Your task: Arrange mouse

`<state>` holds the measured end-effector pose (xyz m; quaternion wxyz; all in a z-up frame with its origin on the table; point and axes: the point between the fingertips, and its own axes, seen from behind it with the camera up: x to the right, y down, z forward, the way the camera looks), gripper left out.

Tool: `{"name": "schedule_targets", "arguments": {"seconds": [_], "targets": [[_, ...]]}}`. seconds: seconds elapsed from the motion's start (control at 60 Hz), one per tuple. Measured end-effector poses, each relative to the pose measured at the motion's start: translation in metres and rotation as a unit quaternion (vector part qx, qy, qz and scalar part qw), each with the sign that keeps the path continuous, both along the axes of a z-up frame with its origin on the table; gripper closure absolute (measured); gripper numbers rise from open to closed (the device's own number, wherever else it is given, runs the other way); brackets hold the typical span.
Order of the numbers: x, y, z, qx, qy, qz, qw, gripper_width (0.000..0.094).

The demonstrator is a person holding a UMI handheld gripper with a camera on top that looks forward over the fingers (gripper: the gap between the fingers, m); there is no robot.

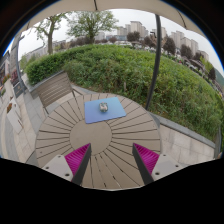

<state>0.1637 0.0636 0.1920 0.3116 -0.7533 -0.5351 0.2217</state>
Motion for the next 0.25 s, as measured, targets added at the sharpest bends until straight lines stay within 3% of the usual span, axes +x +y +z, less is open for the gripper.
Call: {"name": "schedule_targets", "arguments": {"seconds": [0.25], "targets": [[0.013,-0.018,0.002,0.011,0.009,-0.014,1.0,0.0083]]}}
